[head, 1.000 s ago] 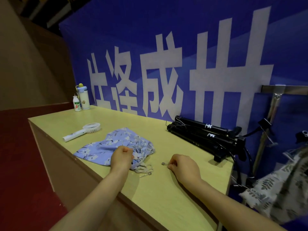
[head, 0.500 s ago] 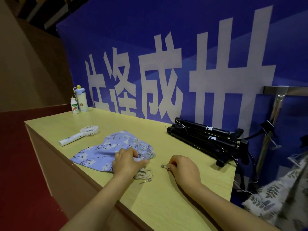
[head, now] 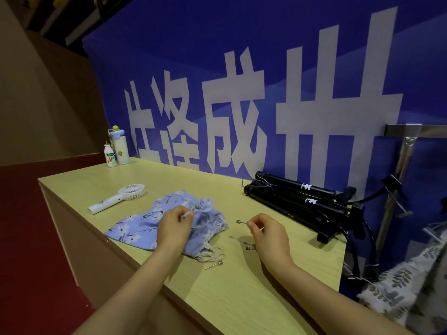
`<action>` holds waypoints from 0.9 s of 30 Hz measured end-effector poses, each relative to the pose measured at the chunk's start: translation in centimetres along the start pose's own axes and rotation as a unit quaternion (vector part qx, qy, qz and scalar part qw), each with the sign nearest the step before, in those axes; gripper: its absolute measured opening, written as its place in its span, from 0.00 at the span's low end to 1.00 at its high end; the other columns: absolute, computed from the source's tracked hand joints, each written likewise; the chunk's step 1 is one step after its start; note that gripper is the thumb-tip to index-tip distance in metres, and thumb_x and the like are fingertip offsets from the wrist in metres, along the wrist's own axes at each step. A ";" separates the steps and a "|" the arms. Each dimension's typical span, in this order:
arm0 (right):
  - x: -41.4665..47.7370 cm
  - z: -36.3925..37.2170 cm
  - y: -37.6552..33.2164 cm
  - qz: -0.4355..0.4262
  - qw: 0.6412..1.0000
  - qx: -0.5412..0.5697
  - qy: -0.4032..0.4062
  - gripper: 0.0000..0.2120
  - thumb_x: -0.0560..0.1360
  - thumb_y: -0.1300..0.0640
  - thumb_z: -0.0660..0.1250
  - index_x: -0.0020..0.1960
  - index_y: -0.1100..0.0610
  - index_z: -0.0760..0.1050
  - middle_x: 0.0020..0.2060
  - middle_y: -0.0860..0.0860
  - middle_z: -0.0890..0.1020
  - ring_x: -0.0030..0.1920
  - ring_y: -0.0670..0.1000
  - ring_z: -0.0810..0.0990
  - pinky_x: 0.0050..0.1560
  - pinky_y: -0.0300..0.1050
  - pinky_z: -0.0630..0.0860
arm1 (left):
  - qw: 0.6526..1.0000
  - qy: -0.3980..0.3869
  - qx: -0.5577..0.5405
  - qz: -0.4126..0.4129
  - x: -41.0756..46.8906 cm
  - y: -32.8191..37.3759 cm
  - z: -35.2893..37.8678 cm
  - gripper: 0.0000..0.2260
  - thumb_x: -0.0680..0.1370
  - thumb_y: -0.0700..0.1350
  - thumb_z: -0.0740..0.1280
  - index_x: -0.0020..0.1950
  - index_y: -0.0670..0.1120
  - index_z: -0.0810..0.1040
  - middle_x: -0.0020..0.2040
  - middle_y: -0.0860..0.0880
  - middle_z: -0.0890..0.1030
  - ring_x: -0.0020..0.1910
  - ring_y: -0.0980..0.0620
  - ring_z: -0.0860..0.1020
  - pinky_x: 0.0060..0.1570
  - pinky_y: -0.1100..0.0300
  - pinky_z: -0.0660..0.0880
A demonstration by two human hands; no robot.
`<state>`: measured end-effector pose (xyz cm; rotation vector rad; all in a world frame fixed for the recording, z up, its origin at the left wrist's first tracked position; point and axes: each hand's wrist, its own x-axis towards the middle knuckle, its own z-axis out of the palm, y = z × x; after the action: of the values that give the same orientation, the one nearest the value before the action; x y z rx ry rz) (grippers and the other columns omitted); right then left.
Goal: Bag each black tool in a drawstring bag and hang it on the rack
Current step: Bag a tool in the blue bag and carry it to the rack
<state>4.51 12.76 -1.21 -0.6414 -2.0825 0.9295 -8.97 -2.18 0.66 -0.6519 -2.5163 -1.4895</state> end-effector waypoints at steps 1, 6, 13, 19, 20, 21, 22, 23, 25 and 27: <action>0.0 0.1 -0.1 -0.004 1.000 0.005 0.001 0.07 0.77 0.54 0.64 0.45 0.55 0.78 0.35 0.43 0.76 0.39 0.47 0.75 0.37 0.42 0.70 | 1.000 -0.007 0.002 0.015 0.1 0.1 -0.2 0.12 0.80 0.45 0.59 0.38 0.43 0.70 0.32 0.44 0.70 0.31 0.47 0.67 0.34 0.57 0.62; -0.2 1.0 -0.9 -0.007 1.000 0.024 -0.008 0.07 0.77 0.54 0.64 0.44 0.55 0.78 0.34 0.42 0.76 0.39 0.47 0.75 0.39 0.44 0.72 | 0.990 -0.047 0.133 0.006 1.1 -0.7 0.3 0.11 0.78 0.51 0.63 0.54 0.45 0.73 0.41 0.48 0.73 0.40 0.47 0.74 0.37 0.56 0.69; -0.5 2.3 -2.0 -0.019 0.999 0.040 -0.017 0.07 0.77 0.55 0.64 0.43 0.55 0.78 0.34 0.43 0.76 0.39 0.47 0.75 0.40 0.44 0.69 | 0.968 -0.085 0.234 -0.020 2.0 -1.8 1.3 0.16 0.75 0.53 0.69 0.58 0.46 0.75 0.59 0.44 0.76 0.56 0.42 0.75 0.48 0.52 0.75; -0.3 3.5 -2.7 0.003 0.996 0.077 -0.042 0.07 0.77 0.56 0.64 0.41 0.53 0.76 0.36 0.46 0.80 0.38 0.48 0.77 0.42 0.46 0.73 | 0.973 -0.024 0.227 0.023 2.3 -0.6 1.3 0.06 0.77 0.50 0.65 0.42 0.50 0.73 0.39 0.46 0.72 0.46 0.41 0.74 0.39 0.55 0.67; -0.1 3.6 -2.8 0.014 0.994 0.100 -0.046 0.08 0.77 0.56 0.63 0.40 0.53 0.75 0.35 0.47 0.80 0.36 0.48 0.77 0.41 0.46 0.74 | 0.979 0.004 0.199 0.031 2.6 -0.4 0.9 0.09 0.76 0.51 0.65 0.38 0.51 0.72 0.39 0.46 0.72 0.48 0.40 0.75 0.40 0.54 0.67; 0.1 3.6 -3.1 0.029 0.989 0.134 -0.054 0.08 0.78 0.57 0.62 0.40 0.54 0.73 0.36 0.49 0.81 0.33 0.48 0.77 0.37 0.45 0.74 | 0.984 0.028 0.169 0.042 2.8 0.1 0.4 0.12 0.76 0.51 0.66 0.33 0.52 0.69 0.39 0.46 0.72 0.48 0.40 0.74 0.41 0.54 0.67; 0.3 3.6 -3.6 0.046 0.981 0.178 -0.068 0.08 0.79 0.58 0.60 0.41 0.56 0.72 0.36 0.51 0.82 0.30 0.47 0.78 0.33 0.41 0.74 | 0.989 0.043 0.132 0.049 3.1 0.6 -0.3 0.15 0.75 0.50 0.66 0.31 0.52 0.66 0.37 0.47 0.72 0.45 0.41 0.73 0.41 0.54 0.68; 0.6 3.7 -4.2 0.069 0.967 0.230 -0.088 0.08 0.80 0.59 0.58 0.43 0.58 0.71 0.38 0.53 0.82 0.29 0.47 0.79 0.29 0.38 0.73 | 0.994 0.048 0.081 0.050 3.5 1.3 -1.0 0.16 0.75 0.49 0.66 0.30 0.50 0.65 0.35 0.47 0.71 0.41 0.43 0.72 0.39 0.54 0.67; 1.1 4.1 -5.7 0.121 0.926 0.332 -0.134 0.09 0.81 0.61 0.56 0.43 0.60 0.68 0.39 0.56 0.81 0.31 0.48 0.80 0.31 0.37 0.75 | 0.999 0.030 -0.039 0.022 3.8 3.1 -2.1 0.17 0.76 0.46 0.67 0.32 0.46 0.64 0.30 0.48 0.68 0.33 0.48 0.67 0.33 0.56 0.64; 1.7 5.1 -7.0 0.154 0.897 0.381 -0.164 0.10 0.81 0.61 0.57 0.41 0.59 0.69 0.39 0.57 0.79 0.36 0.52 0.79 0.38 0.43 0.77 | 0.994 0.000 -0.112 -0.009 3.6 4.5 -2.6 0.15 0.76 0.44 0.67 0.32 0.45 0.65 0.30 0.47 0.68 0.32 0.49 0.67 0.32 0.59 0.64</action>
<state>-1.52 7.61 2.67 -0.4019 -1.6795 2.0082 -10.47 -1.46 6.78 -0.6613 -2.3820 -1.7952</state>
